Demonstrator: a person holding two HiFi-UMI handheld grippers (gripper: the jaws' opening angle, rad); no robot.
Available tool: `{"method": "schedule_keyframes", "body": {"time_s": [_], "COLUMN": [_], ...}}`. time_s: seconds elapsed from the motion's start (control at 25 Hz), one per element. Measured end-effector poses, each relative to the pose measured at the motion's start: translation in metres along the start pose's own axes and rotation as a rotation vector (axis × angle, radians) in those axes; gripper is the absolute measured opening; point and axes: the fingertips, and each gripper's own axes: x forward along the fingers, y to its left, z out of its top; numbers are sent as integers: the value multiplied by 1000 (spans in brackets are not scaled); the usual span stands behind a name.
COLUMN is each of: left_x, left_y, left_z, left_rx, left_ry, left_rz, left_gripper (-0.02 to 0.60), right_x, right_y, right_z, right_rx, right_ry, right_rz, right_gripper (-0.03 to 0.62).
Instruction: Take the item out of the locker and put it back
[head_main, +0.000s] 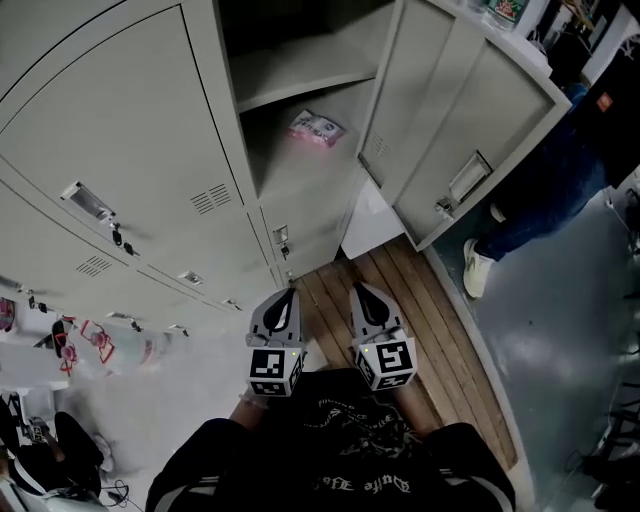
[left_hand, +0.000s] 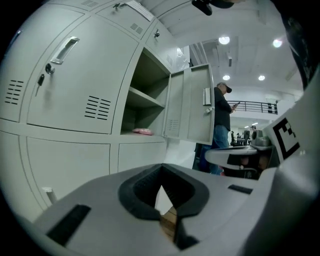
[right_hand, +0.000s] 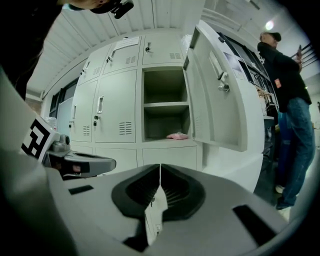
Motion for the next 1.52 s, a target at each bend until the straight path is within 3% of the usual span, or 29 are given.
{"method": "schedule_keyframes", "body": {"time_s": [0.4,0.56,0.8,0.92,1.2,1.52], "left_x": [58,74,90,94,107,111], "left_y": [38,47,60,63,70,81], "left_z": [25,35,39,40,46,45], "left_rx": [9,72,43,46,57,66], "left_ry": [1,-1,0,2,-8,1], "left_rz": [-57,-82,-108,-125,-166,-176], "left_gripper": [6,6,6,6,6,6], "right_x": [70,93,113,119,137,186], "right_y": [-12,-19,-27,-28,-49,-51], "right_z": [18,26,33,38,68,98], "right_rx": [27,57,77,99,63,-11], "right_ry": [1,-16,-22,-36,-102,-57], "right_rz": [-38,-63,-90,-70,-140,-69], "right_gripper": [6,6,11,119,162,173]}}
